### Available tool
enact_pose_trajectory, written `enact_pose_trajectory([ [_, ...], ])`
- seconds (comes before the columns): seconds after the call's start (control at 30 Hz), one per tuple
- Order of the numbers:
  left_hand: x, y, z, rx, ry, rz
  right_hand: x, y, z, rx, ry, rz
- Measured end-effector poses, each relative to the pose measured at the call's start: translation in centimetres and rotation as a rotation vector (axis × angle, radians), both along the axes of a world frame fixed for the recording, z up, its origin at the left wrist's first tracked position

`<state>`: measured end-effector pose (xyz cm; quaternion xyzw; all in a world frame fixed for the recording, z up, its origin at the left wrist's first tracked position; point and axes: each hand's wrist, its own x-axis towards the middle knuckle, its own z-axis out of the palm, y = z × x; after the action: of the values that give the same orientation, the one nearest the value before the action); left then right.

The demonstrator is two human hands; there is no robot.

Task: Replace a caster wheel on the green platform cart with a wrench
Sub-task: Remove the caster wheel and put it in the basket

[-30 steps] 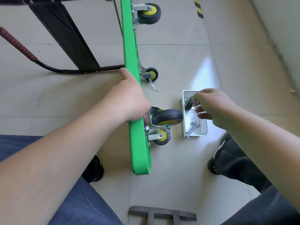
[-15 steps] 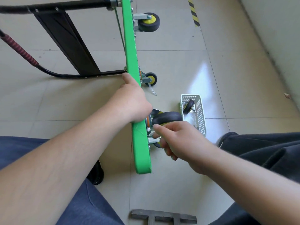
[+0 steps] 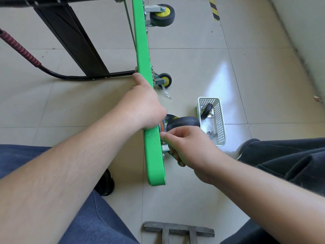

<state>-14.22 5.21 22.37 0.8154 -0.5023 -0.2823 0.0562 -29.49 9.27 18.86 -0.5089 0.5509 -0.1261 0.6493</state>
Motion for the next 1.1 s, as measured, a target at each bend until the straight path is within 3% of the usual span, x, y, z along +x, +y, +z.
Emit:
enact_pose_trajectory([
  [0.33,0.08,-0.01,-0.21,0.005,-0.017,-0.009,0.13,0.00,0.43,0.102,0.013,-0.021],
  [0.53,-0.02,0.00,-0.04,0.006,-0.017,-0.012,0.18,-0.07,0.07,-0.023,0.040,0.050],
  [0.83,0.06,-0.05,-0.22,0.000,-0.009,-0.006,0.37,0.07,0.35,0.062,0.015,-0.012],
  [1.1,0.07,-0.09,-0.19,-0.005,-0.005,-0.001,-0.05,0.06,-0.05,-0.016,-0.014,0.001],
])
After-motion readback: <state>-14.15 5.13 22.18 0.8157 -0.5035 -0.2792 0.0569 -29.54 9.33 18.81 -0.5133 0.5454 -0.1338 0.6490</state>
